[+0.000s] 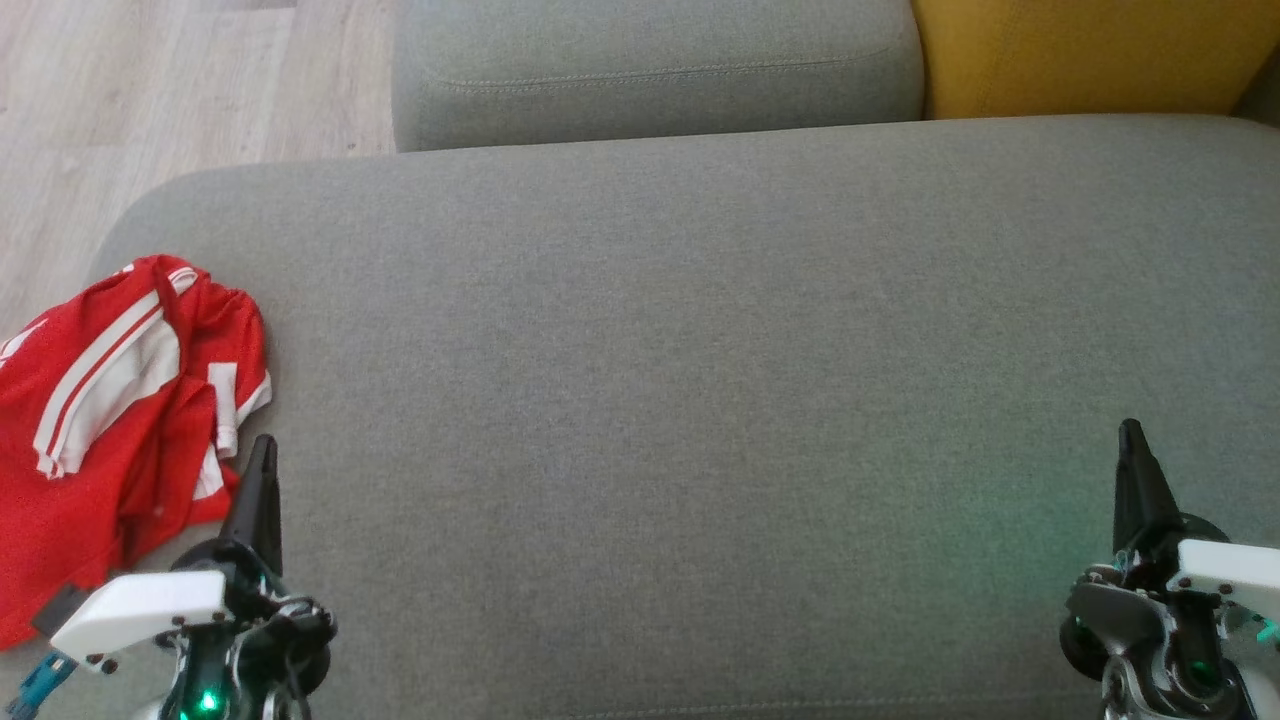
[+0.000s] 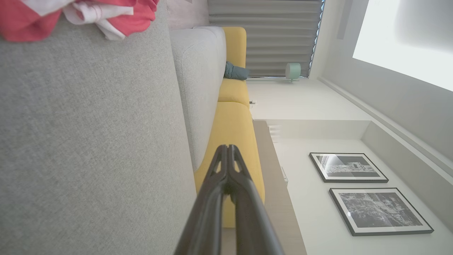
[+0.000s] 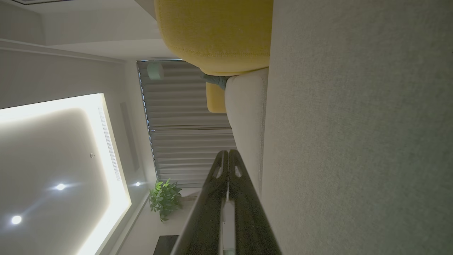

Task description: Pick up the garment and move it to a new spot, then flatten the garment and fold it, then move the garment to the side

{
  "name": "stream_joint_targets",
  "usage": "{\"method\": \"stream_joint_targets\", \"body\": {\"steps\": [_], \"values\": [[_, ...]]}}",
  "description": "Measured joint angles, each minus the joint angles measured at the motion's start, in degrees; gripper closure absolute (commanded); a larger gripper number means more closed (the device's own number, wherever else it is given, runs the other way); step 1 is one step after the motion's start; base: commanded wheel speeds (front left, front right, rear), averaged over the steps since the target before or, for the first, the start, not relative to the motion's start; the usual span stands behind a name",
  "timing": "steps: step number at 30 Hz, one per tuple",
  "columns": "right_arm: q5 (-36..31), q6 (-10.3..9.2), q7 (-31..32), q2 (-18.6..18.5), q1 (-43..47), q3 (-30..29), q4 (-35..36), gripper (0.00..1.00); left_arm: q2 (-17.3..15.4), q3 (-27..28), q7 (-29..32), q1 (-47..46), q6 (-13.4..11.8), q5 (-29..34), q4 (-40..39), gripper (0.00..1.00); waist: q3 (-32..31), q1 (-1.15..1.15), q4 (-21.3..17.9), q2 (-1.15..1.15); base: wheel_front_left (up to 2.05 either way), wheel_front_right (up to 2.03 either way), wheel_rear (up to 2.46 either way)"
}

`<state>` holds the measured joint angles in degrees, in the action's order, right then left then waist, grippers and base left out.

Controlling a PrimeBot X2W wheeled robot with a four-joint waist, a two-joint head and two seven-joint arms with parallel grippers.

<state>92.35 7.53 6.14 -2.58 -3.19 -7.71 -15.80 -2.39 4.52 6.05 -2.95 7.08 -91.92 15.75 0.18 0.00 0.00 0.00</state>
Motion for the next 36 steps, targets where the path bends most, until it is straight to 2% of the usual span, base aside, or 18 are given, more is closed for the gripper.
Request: {"method": "stream_joint_targets", "body": {"steps": [11, 12, 16, 26, 36], "values": [[0.0, 0.0, 0.0, 0.0, 0.0, 0.0, 0.0, 1.0, 0.0, 0.0, 0.0, 0.0, 0.0, 0.0, 0.0, 1.0, 0.0, 0.0, 0.0, 0.0, 0.0, 0.0, 0.0], [0.0, 0.01, 0.0, 0.0, 0.1, 0.0, -0.4, 0.0, 0.0, -0.1, 0.0, 0.1, 0.0, 0.0, 0.5, 0.0, 0.0, 0.0, 0.0, 0.0, 0.0, 0.0, 0.0], [0.0, 0.0, -0.1, 0.3, 2.1, 0.3, -2.1, 0.0, 0.5, -0.2, -0.1, 2.5, -0.1, 0.0, 2.4, 0.0, 0.0, 0.0, 0.0, 0.0, 0.0, 0.0, 0.0], [-1.5, 0.01, -1.7, 0.3, 2.4, 1.9, -1.6, 0.0, 0.5, -1.0, -1.7, 2.6, -0.1, 0.8, 1.7, 0.0, 0.0, 0.0, 0.0, 0.0, 0.0, 0.0, 0.0], [-9.2, 0.01, -3.4, 0.1, 2.2, 3.1, -0.6, 0.0, 0.3, -1.9, -3.4, 2.1, -0.1, 6.1, 0.0, 0.0, 0.0, 0.0, -0.1, 0.0, 0.0, 0.0, 0.0]]}}
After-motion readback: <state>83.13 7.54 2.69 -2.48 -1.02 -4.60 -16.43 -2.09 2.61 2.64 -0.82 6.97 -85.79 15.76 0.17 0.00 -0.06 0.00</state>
